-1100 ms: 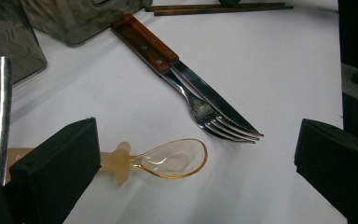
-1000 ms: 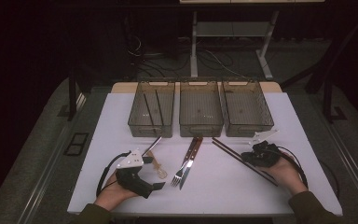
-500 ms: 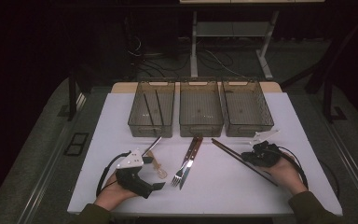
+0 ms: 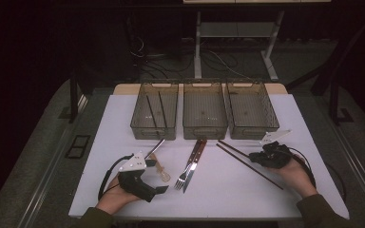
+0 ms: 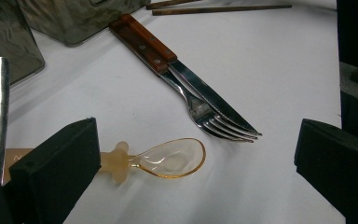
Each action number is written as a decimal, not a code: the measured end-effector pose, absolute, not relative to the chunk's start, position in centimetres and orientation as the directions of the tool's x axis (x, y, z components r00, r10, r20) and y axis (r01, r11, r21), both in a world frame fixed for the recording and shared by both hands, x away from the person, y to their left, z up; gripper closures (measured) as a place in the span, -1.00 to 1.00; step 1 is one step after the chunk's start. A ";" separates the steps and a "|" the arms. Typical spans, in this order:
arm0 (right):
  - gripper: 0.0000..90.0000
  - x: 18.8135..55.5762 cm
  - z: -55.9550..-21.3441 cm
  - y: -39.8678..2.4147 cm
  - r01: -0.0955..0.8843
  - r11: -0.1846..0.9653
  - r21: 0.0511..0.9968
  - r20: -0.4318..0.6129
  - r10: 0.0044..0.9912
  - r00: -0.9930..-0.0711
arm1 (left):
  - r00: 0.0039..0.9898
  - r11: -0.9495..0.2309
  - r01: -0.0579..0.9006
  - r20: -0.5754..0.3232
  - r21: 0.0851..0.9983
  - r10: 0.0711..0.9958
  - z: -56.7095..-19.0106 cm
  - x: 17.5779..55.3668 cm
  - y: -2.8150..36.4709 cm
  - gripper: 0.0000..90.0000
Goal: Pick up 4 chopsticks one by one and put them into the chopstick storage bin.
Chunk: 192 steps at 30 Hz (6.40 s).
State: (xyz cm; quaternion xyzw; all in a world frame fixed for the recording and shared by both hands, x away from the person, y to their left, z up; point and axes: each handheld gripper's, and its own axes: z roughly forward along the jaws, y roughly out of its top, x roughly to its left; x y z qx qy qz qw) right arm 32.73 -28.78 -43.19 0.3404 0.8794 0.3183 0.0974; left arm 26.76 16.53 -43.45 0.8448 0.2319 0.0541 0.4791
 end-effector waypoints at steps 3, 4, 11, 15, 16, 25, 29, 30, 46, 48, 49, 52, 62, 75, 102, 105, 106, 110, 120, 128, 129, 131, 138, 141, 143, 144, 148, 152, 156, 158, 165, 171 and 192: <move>0.89 32.7 -42.9 -29.0 0.534 0.557 0.636 0.047 0.662 -0.748 | 0.888 -0.438 0.338 -0.129 0.833 0.441 -43.5 26.8 16.4 -1.00; 0.89 32.6 -42.8 -29.1 0.536 0.553 0.638 0.053 0.663 -0.747 | 0.888 -0.440 0.339 -0.128 0.832 0.442 -43.5 26.7 16.4 -1.00; 0.89 32.3 -42.3 -29.2 0.529 0.547 0.649 0.061 0.656 -0.753 | 0.892 -0.458 0.333 -0.117 0.824 0.437 -43.7 26.7 16.3 -1.00; 0.89 32.1 -41.9 -29.2 0.520 0.539 0.662 0.068 0.649 -0.758 | 0.894 -0.463 0.331 -0.116 0.823 0.434 -43.8 26.8 16.2 -1.00; 0.89 32.1 -41.8 -29.3 0.522 0.534 0.665 0.075 0.648 -0.758 | 0.892 -0.458 0.333 -0.119 0.824 0.435 -43.8 26.8 16.2 -1.00; 0.89 31.6 -40.8 -29.2 0.507 0.504 0.700 0.104 0.630 -0.770 | 0.896 -0.467 0.326 -0.111 0.822 0.431 -43.8 27.1 16.0 -1.00; 0.89 31.6 -40.4 -29.0 0.499 0.495 0.712 0.108 0.624 -0.774 | 0.895 -0.467 0.328 -0.112 0.821 0.432 -43.8 27.1 16.0 -1.00; 0.89 31.6 -40.3 -28.9 0.499 0.491 0.714 0.111 0.625 -0.773 | 0.896 -0.468 0.326 -0.110 0.821 0.431 -43.8 27.0 16.0 -1.00; 0.89 32.0 -38.6 -28.1 0.472 0.447 0.760 0.123 0.614 -0.780 | 0.895 -0.466 0.328 -0.112 0.822 0.432 -43.9 27.1 16.0 -1.00; 0.89 32.1 -38.4 -27.8 0.470 0.441 0.765 0.126 0.613 -0.780 | 0.896 -0.468 0.326 -0.111 0.821 0.430 -43.8 27.0 16.0 -1.00; 0.89 32.2 -38.3 -27.6 0.468 0.442 0.765 0.126 0.610 -0.782 | 0.896 -0.467 0.327 -0.112 0.822 0.430 -43.9 27.0 16.0 -1.00; 0.89 32.4 -38.0 -27.1 0.465 0.440 0.768 0.130 0.604 -0.787 | 0.896 -0.467 0.326 -0.112 0.822 0.429 -43.9 27.1 16.0 -1.00; 0.89 33.4 -37.1 -24.8 0.447 0.428 0.785 0.132 0.590 -0.797 | 0.892 -0.451 0.333 -0.121 0.828 0.436 -43.8 27.0 15.9 -1.00; 0.89 35.6 -36.4 -21.1 0.444 0.414 0.795 0.143 0.583 -0.800 | 0.900 -0.452 0.319 -0.117 0.833 0.421 -43.7 26.9 15.8 -1.00; 0.89 41.2 -34.3 -13.5 0.487 0.438 0.756 0.125 0.633 -0.764 | 0.897 -0.437 0.324 -0.125 0.839 0.425 -43.6 27.0 15.9 -1.00; 0.89 41.8 -34.4 -12.7 0.484 0.449 0.751 0.116 0.632 -0.766 | 0.898 -0.440 0.324 -0.126 0.838 0.422 -43.5 27.0 15.9 -1.00; 0.89 42.0 -34.4 -12.4 0.491 0.447 0.748 0.118 0.637 -0.761 | 0.897 -0.437 0.323 -0.125 0.840 0.423 -43.6 27.0 15.9 -1.00; 0.89 42.8 -34.3 -11.5 0.497 0.450 0.742 0.116 0.644 -0.756 | 0.898 -0.435 0.324 -0.128 0.840 0.421 -43.5 27.0 15.9 -1.00; 0.89 44.9 -33.6 -9.5 0.509 0.451 0.733 0.102 0.666 -0.739 | 0.901 -0.441 0.316 -0.119 0.840 0.418 -43.4 27.1 16.0 -1.00; 0.89 46.3 -33.8 -7.3 0.515 0.472 0.715 0.081 0.676 -0.732 | 0.898 -0.428 0.317 -0.123 0.846 0.421 -43.5 27.1 15.9 -1.00; 0.89 46.5 -33.9 -7.0 0.517 0.474 0.712 0.081 0.677 -0.732 | 0.898 -0.426 0.320 -0.128 0.846 0.421 -43.5 27.1 15.9 -1.00; 0.89 46.8 -34.1 -6.3 0.522 0.476 0.707 0.084 0.678 -0.731 | 0.898 -0.426 0.319 -0.125 0.847 0.422 -43.5 27.1 15.9 -1.00; 0.89 48.4 -34.9 -3.9 0.533 0.494 0.687 0.074 0.682 -0.728 | 0.901 -0.443 0.310 -0.111 0.841 0.420 -43.5 27.1 15.9 -1.00; 0.89 49.0 -35.0 -2.9 0.539 0.497 0.680 0.070 0.688 -0.723 | 0.900 -0.438 0.312 -0.114 0.843 0.420 -43.4 27.0 15.9 -1.00; 0.89 49.4 -35.1 -2.3 0.544 0.500 0.674 0.069 0.691 -0.720 | 0.899 -0.434 0.313 -0.117 0.845 0.422 -43.5 27.0 15.9 -1.00; 0.89 49.5 -35.1 -1.9 0.542 0.506 0.671 0.059 0.692 -0.719 | 0.900 -0.436 0.309 -0.112 0.845 0.421 -43.5 27.1 15.9 -1.00; 0.89 50.2 -35.1 -0.6 0.551 0.511 0.660 0.049 0.703 -0.709 | 0.898 -0.422 0.315 -0.123 0.850 0.422 -43.5 27.0 15.8 -1.00; 0.89 50.8 -35.4 0.6 0.561 0.517 0.647 0.039 0.712 -0.701 | 0.901 -0.427 0.310 -0.118 0.850 0.418 -43.4 27.1 15.9 -1.00; 0.89 51.4 -36.0 1.4 0.573 0.517 0.636 0.036 0.722 -0.691 | 0.900 -0.420 0.314 -0.126 0.852 0.417 -43.4 27.1 15.9 -1.00; 0.89 51.6 -36.3 1.7 0.579 0.522 0.627 0.034 0.724 -0.689 | 0.900 -0.420 0.315 -0.128 0.851 0.416 -43.4 27.1 15.9 -1.00; 0.88 51.8 -36.6 2.5 0.576 0.537 0.616 0.024 0.718 -0.695 | 0.902 -0.420 0.313 -0.127 0.852 0.413 -43.4 27.1 15.9 -1.00; 0.70 51.7 -36.1 2.3 0.568 0.520 0.638 0.028 0.721 -0.692 | 0.903 -0.425 0.309 -0.122 0.851 0.413 -43.4 27.1 15.9 -1.00; 0.17 48.2 -34.3 -3.1 0.511 0.498 0.701 0.116 0.627 -0.770 | 0.897 -0.430 0.315 -0.118 0.846 0.425 -43.4 27.2 16.0 -1.00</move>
